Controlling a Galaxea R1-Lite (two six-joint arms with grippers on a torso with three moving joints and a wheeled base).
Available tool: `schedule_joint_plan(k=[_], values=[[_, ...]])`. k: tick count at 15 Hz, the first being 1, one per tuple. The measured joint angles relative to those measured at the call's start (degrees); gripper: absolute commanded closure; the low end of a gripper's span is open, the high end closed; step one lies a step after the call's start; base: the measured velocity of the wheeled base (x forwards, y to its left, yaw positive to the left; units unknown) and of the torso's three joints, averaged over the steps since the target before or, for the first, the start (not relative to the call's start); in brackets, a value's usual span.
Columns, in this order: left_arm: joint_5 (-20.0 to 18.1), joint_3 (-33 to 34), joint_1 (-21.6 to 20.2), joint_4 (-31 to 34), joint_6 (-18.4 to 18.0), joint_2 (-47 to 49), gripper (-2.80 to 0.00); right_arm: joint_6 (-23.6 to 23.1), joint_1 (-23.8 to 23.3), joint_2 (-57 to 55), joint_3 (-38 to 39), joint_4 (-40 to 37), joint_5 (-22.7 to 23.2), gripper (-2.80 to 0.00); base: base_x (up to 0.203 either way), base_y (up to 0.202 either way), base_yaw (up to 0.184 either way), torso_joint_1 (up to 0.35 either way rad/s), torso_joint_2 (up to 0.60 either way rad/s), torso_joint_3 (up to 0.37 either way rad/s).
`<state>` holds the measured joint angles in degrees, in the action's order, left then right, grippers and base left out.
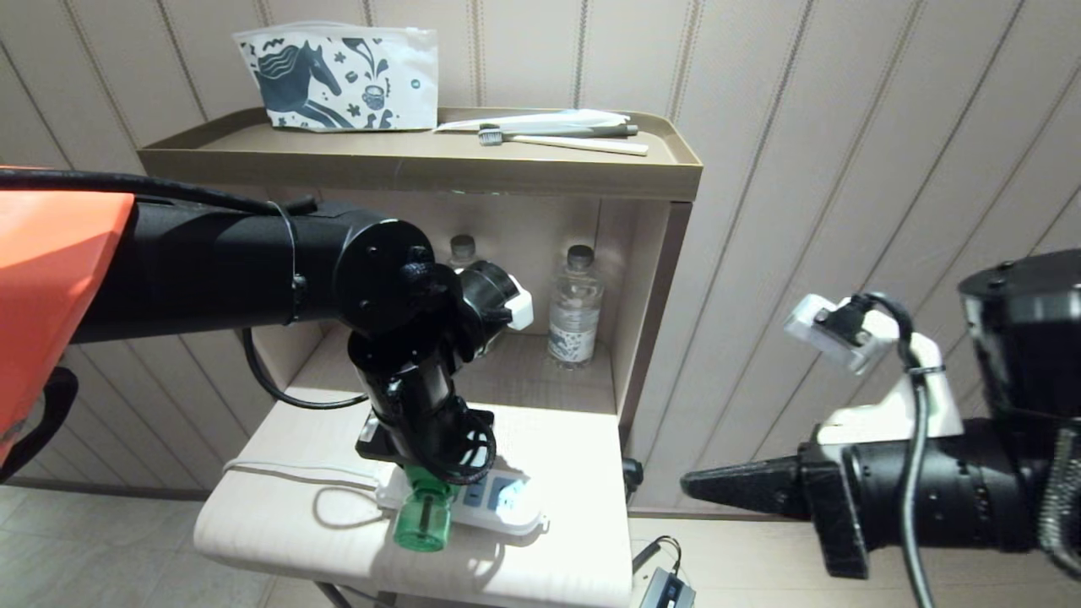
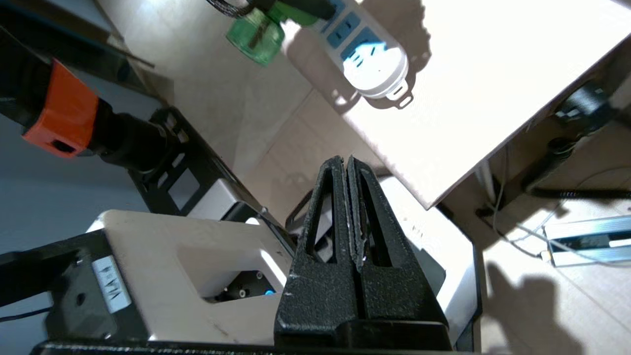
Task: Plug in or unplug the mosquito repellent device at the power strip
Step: Hold the socket with your right hand and unplug it with your left hand
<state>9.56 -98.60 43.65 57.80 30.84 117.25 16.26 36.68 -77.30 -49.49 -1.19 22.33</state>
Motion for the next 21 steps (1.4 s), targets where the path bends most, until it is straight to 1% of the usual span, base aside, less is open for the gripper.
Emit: schedule_joint_plan(k=[4,10,15,21], values=[[-0.09,0.22,0.33,-0.05,0.0,0.15,0.0,-0.3,3.21,-10.66,0.85,9.88,0.02,0.0,0.0,0.0,0.0,0.0,0.0,0.0],[-0.19,0.26,0.39,-0.55,0.38,1.46,0.0,-0.39,4.09,-26.44,-2.82,17.65,-0.18,0.0,0.0,0.0,0.0,0.0,0.0,0.0],[-0.28,0.41,0.39,-1.01,0.75,2.57,0.0,-0.45,4.66,-32.12,-4.45,19.51,-0.23,0.0,0.0,0.0,0.0,0.0,0.0,0.0],[-0.09,-0.2,0.37,-1.93,0.77,3.78,0.0,-0.36,6.04,-33.78,-6.23,19.55,-0.23,0.0,0.0,0.0,0.0,0.0,0.0,0.0]])
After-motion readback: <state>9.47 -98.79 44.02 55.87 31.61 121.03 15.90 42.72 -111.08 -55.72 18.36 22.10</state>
